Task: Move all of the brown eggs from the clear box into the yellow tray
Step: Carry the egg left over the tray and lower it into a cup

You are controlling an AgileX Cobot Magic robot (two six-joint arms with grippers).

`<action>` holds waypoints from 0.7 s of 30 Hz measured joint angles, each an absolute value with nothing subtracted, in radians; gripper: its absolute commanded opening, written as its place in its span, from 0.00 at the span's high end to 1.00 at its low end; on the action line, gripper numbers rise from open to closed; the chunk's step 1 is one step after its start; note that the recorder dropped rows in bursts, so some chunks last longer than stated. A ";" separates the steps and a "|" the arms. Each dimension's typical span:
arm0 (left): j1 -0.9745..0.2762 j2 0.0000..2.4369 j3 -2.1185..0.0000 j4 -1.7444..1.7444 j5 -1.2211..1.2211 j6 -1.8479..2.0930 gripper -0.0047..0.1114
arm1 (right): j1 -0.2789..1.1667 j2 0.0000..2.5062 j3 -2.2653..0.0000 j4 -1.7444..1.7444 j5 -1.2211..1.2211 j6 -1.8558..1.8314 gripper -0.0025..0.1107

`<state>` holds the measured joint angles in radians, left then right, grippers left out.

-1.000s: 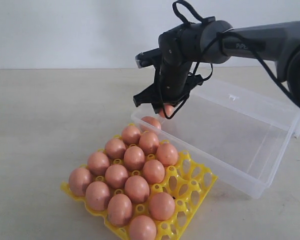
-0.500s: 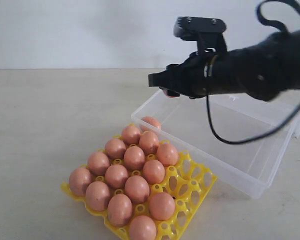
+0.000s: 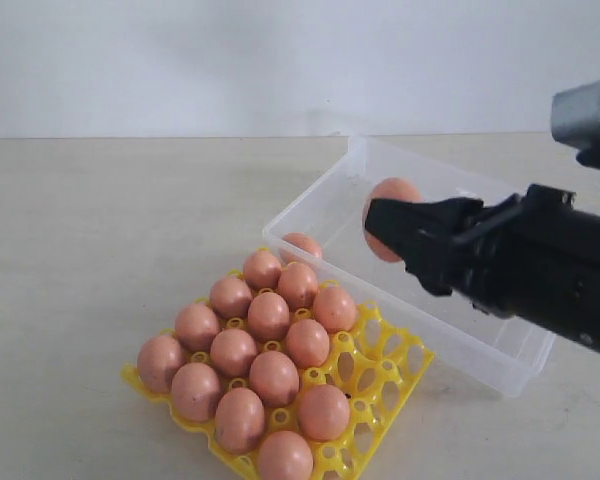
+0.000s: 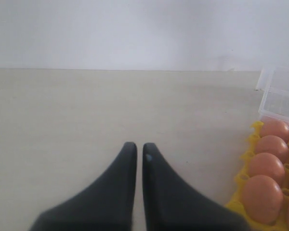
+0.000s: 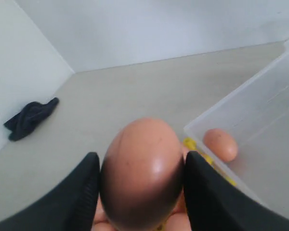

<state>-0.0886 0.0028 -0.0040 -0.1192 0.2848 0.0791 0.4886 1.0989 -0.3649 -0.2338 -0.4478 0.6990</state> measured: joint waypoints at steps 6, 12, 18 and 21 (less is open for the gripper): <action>-0.089 0.003 -0.004 -0.119 0.285 0.079 0.92 | 0.498 1.080 -0.276 -0.514 -0.602 0.949 0.98; -0.089 0.003 -0.004 -0.119 0.285 0.079 0.92 | 0.498 1.080 -0.275 -0.778 -0.582 1.067 0.98; -0.089 0.003 -0.004 -0.119 0.285 0.079 0.92 | 0.498 1.292 -0.327 -0.815 -0.484 1.004 0.98; -0.089 0.003 -0.004 -0.119 0.285 0.079 0.92 | 0.498 1.448 -0.400 -0.809 -0.563 0.990 0.98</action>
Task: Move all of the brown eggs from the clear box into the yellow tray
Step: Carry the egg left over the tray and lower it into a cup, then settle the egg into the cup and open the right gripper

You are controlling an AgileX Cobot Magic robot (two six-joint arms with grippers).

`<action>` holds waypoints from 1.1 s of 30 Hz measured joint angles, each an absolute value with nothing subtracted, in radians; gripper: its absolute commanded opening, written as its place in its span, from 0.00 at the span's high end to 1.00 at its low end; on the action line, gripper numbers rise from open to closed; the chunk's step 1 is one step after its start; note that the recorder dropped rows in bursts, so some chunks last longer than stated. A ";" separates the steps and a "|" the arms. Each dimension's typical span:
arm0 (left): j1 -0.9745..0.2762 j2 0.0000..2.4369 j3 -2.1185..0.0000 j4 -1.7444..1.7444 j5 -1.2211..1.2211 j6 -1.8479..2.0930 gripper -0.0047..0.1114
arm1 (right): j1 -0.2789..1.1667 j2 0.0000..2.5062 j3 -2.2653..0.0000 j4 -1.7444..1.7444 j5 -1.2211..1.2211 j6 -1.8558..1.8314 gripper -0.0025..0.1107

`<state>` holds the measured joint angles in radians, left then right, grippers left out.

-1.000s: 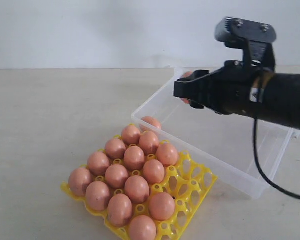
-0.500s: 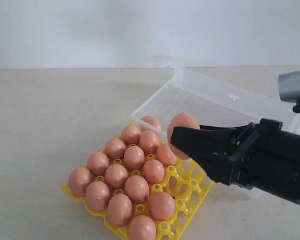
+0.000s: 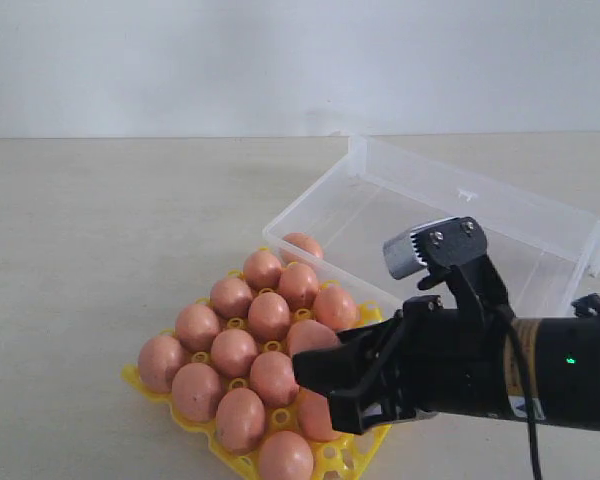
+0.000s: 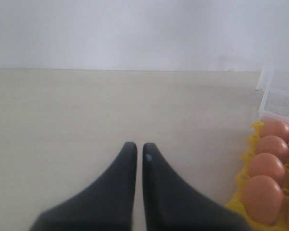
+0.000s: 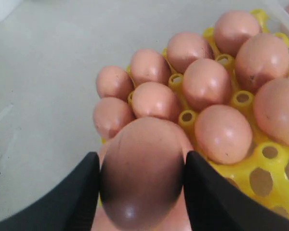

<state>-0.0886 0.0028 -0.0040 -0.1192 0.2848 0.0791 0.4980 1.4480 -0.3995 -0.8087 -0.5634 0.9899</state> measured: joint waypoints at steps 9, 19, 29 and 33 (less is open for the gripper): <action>-0.089 0.003 -0.004 -0.119 0.285 0.079 0.92 | 0.498 1.509 -0.437 -0.527 -0.534 0.744 0.98; -0.089 0.003 -0.004 -0.119 0.285 0.079 0.92 | 0.498 1.509 -0.437 -0.462 -0.387 0.650 0.98; -0.089 0.003 -0.004 -0.119 0.285 0.079 0.92 | 0.498 1.593 -0.438 -0.460 -0.422 0.621 0.98; -0.089 0.003 -0.004 -0.119 0.285 0.079 0.92 | 0.498 1.628 -0.438 -0.455 -0.491 0.621 0.98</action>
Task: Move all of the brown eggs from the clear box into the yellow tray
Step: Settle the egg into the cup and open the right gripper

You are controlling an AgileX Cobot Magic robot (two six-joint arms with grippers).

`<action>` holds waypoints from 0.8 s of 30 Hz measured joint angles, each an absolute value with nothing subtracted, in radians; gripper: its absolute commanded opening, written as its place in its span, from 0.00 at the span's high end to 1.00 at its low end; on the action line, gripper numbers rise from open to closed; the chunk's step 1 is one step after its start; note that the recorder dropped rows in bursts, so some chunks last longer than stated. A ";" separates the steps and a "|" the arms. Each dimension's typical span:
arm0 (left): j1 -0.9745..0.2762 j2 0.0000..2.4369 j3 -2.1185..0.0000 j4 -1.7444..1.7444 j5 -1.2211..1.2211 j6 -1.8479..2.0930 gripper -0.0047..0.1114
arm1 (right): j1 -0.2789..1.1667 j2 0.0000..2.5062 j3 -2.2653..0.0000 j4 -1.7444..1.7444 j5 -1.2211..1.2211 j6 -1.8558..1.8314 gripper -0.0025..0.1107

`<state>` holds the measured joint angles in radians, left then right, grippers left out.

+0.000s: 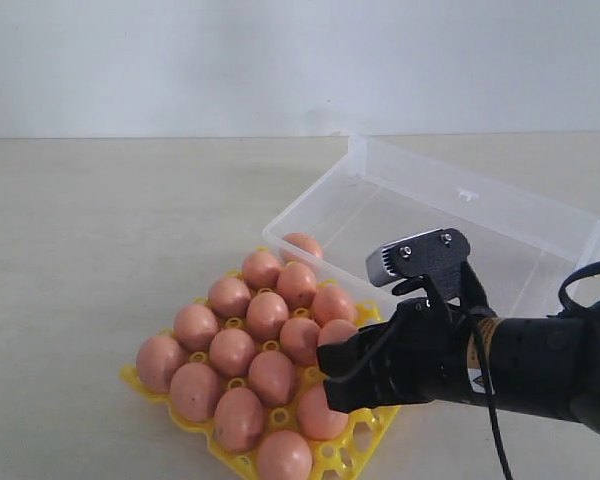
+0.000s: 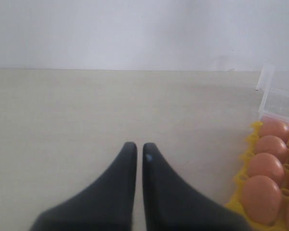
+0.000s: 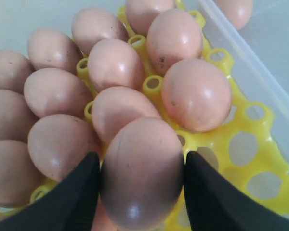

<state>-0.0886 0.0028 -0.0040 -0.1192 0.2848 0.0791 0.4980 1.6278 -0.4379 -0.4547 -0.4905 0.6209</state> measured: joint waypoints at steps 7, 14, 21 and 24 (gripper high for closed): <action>-0.089 0.003 -0.004 -0.119 0.285 0.079 0.92 | 0.498 1.634 -0.438 -0.453 -0.480 0.621 0.98; -0.089 0.003 -0.004 -0.119 0.285 0.079 0.92 | 0.499 1.636 -0.439 -0.455 -0.460 0.621 0.63; -0.089 0.003 -0.004 -0.119 0.285 0.079 0.92 | 0.499 1.636 -0.439 -0.455 -0.455 0.621 0.56; -0.089 0.003 -0.004 -0.119 0.285 0.079 0.92 | 0.499 1.636 -0.439 -0.455 -0.455 0.629 0.56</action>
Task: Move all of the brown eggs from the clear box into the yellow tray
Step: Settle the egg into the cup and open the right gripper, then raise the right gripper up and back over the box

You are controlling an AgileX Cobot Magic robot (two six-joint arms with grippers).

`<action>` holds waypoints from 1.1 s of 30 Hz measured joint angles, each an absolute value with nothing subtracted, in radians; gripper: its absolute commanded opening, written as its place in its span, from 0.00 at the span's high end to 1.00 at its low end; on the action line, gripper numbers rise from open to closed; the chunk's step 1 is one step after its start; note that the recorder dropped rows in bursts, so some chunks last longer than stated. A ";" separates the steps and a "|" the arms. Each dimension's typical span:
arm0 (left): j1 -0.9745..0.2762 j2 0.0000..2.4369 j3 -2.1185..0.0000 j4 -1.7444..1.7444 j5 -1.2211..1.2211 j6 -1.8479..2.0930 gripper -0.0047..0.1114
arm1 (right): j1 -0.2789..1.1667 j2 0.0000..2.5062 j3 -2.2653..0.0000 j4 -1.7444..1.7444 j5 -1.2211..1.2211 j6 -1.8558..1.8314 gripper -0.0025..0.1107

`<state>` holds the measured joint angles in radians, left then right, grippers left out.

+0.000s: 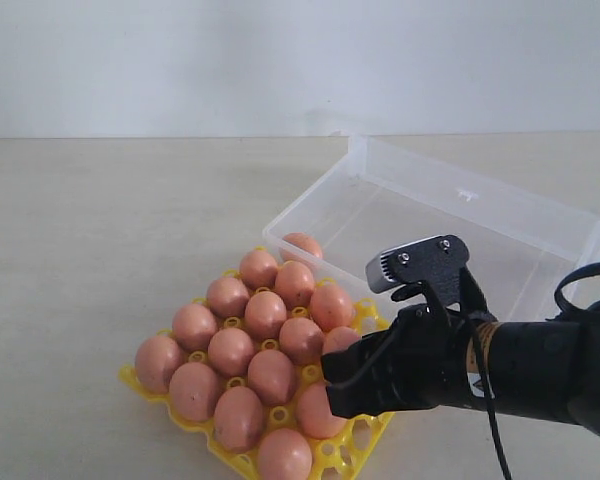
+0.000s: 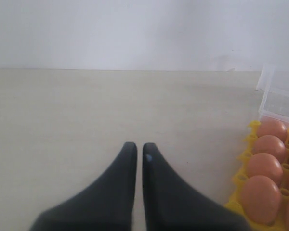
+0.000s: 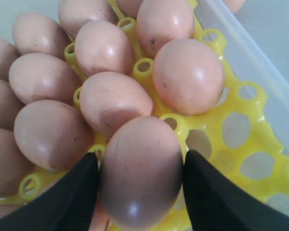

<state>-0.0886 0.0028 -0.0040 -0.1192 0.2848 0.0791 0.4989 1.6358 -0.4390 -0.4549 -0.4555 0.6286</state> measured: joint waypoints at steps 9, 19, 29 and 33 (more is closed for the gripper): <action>-0.089 0.003 -0.004 -0.119 0.285 0.079 0.92 | 0.499 1.480 -0.439 -0.455 -0.418 0.647 0.56; -0.089 0.003 -0.004 -0.119 0.285 0.079 0.92 | 0.499 1.232 -0.441 -0.453 -0.442 0.649 0.56; -0.089 0.003 -0.004 -0.119 0.285 0.079 0.92 | 0.499 1.290 -0.844 -0.456 0.169 0.684 0.56; -0.089 0.003 -0.004 -0.119 0.285 0.079 0.92 | 0.499 1.502 -1.139 -0.432 0.556 0.487 0.56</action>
